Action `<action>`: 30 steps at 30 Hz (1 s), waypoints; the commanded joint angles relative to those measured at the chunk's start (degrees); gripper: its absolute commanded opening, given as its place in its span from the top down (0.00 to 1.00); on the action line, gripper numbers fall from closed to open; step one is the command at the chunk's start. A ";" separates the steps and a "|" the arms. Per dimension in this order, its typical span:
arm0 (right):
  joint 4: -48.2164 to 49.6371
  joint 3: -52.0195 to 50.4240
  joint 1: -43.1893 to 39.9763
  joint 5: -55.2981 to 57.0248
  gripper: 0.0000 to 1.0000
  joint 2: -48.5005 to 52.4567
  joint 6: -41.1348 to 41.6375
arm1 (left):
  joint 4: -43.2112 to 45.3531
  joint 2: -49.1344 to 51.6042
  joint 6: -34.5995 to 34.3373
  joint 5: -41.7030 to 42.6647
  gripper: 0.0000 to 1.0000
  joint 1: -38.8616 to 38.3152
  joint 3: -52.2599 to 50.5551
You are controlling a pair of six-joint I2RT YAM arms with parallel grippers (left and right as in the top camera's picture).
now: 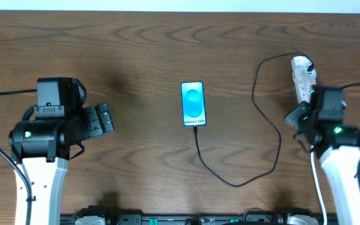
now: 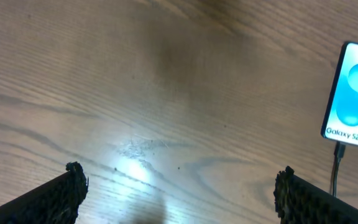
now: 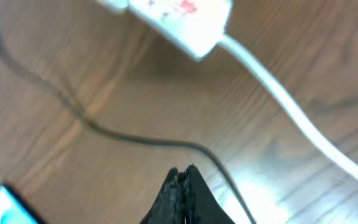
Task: Plug charger to phone and switch on socket
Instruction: 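Move the right gripper over the power strip's switch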
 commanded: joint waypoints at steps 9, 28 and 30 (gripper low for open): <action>-11.30 27.91 -10.88 -1.95 0.99 25.44 -4.35 | -0.11 0.20 0.39 -0.74 0.02 0.26 0.11; -13.09 49.35 -16.33 -10.86 0.99 50.60 -5.25 | -0.13 0.20 0.39 -0.74 0.02 0.26 0.11; -12.57 49.35 -16.33 -10.86 0.99 51.54 -5.11 | -0.13 0.20 0.39 -0.74 0.02 0.26 0.11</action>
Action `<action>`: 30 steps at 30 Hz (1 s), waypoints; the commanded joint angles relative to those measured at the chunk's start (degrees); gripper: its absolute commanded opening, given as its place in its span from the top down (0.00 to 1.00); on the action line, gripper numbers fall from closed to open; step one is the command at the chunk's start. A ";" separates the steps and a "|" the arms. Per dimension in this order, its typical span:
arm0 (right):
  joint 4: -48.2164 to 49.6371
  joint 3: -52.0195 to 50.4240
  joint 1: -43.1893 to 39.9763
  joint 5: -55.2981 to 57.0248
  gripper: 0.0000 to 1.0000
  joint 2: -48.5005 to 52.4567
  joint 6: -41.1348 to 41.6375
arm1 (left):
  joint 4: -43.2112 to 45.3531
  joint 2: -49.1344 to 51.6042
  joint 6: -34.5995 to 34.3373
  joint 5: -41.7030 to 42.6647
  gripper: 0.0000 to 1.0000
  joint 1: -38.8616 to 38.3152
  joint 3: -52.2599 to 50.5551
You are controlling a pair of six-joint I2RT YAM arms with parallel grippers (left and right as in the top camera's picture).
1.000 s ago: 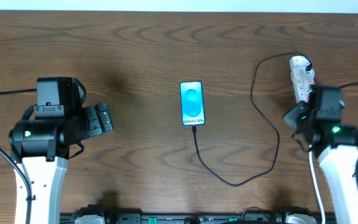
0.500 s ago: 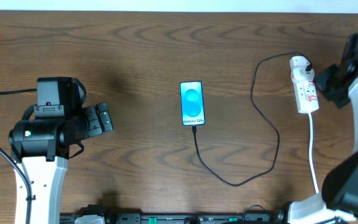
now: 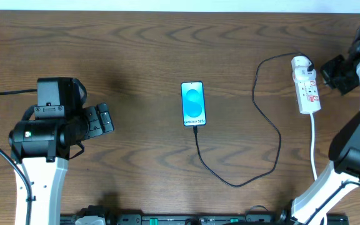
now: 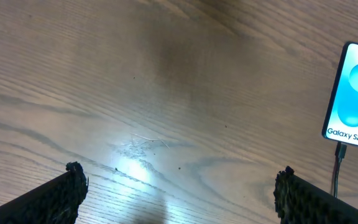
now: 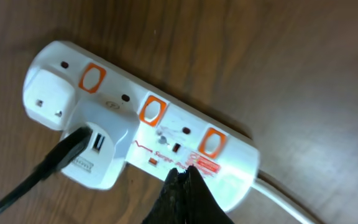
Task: Plug charger to phone and switch on socket
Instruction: 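Move the right gripper over the power strip's switch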
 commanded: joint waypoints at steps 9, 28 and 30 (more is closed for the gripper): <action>2.75 1.44 -0.20 -2.21 0.99 3.72 0.04 | -0.15 0.15 0.37 -0.55 0.02 0.24 0.11; 4.11 1.07 0.07 -1.99 0.99 3.74 0.02 | -0.15 -7.48 0.37 -0.55 0.02 0.24 0.11; 4.13 0.74 0.04 -1.95 0.99 3.74 0.02 | -0.15 -9.64 0.37 -0.55 0.02 0.24 0.11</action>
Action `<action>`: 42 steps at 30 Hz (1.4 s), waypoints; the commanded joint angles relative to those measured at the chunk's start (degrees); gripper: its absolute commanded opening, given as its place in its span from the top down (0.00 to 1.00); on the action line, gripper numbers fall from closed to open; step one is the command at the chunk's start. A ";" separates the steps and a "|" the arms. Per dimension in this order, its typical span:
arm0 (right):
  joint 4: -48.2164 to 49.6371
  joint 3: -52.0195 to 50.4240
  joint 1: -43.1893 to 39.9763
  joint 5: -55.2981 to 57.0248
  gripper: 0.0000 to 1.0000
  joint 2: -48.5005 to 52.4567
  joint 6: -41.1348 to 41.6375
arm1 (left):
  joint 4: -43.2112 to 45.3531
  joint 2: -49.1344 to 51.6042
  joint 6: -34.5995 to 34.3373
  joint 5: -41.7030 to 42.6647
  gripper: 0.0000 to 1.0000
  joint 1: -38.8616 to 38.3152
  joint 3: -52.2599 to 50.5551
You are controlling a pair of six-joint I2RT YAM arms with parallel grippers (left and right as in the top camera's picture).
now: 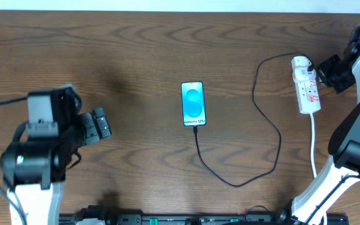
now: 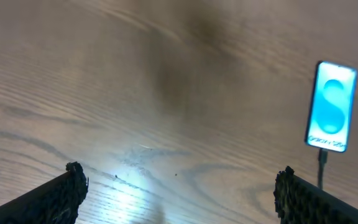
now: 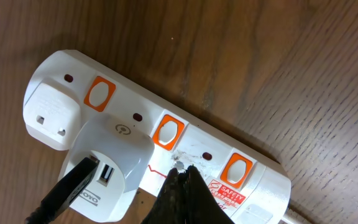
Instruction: Plug charger to phone and switch on socket
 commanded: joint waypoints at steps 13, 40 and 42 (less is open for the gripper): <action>0.44 0.20 0.11 0.13 0.99 0.50 -0.02 | -0.17 -20.92 0.37 -0.55 0.02 0.24 0.11; 1.64 -0.52 0.55 0.13 0.99 4.09 -0.02 | -1.53 -43.15 0.37 -0.52 0.02 -5.97 0.11; 1.60 -0.52 0.55 0.13 0.99 4.15 -0.02 | -3.63 -44.13 0.37 -0.55 0.02 -6.05 0.11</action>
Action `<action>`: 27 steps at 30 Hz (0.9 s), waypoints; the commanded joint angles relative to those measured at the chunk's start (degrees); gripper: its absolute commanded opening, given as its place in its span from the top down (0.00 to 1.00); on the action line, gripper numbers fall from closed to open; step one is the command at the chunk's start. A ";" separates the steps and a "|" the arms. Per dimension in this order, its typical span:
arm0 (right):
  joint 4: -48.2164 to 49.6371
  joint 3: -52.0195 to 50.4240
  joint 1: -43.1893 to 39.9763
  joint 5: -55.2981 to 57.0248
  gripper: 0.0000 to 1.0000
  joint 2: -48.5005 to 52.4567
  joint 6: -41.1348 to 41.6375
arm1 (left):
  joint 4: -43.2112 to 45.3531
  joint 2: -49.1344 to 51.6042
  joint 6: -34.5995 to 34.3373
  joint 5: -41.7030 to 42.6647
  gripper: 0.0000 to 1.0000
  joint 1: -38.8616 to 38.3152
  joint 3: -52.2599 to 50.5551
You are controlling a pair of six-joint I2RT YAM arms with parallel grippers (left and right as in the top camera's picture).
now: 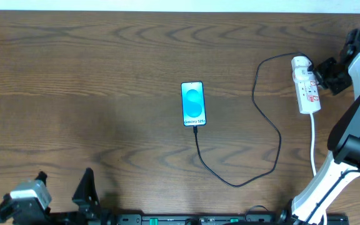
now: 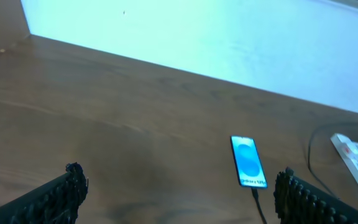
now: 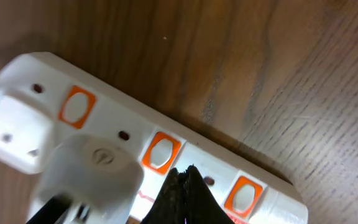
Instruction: Plug charger to phone and switch on socket
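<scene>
The phone (image 1: 193,103) lies face up at the table's middle with its screen lit, and the black charger cable (image 1: 274,134) is plugged into its lower end. That cable loops right to the white adapter (image 3: 92,177) seated in the white power strip (image 1: 305,86). The strip carries orange switches (image 3: 160,152). My right gripper (image 3: 183,173) is shut with nothing held, its tips down on the strip just below the middle switch. My left gripper (image 2: 180,171) is open and empty, far back at the near left edge, and sees the phone (image 2: 248,162) from a distance.
The strip's white cord (image 1: 313,147) runs down the right side toward the front edge. A white wall (image 2: 229,37) bounds the far side of the brown wooden table (image 1: 105,62). My left arm (image 1: 24,199) sits low at the front left corner.
My left arm has pulled back from the left-middle of the table to the front left corner. My right gripper sits closer on the strip, tips beside the middle orange switch.
At first my shut right gripper hung over the cord below the strip. It then stood beside the strip's right side, then closer over the middle switch, and now touches there. The phone stayed lit and plugged in throughout; the left arm has withdrawn.
</scene>
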 commanded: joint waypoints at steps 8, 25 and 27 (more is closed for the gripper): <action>-0.37 -0.44 0.46 0.11 0.99 0.79 -0.02 | -15.30 -5.42 0.39 -0.52 0.02 -0.48 0.07; -2.01 -0.44 0.46 0.11 0.99 0.79 -0.09 | -18.08 -12.37 0.39 -0.55 0.02 -0.48 -0.04; -1.97 -0.44 0.46 0.09 0.99 0.79 -0.04 | -18.08 -13.11 0.39 -0.55 0.02 -0.48 -0.04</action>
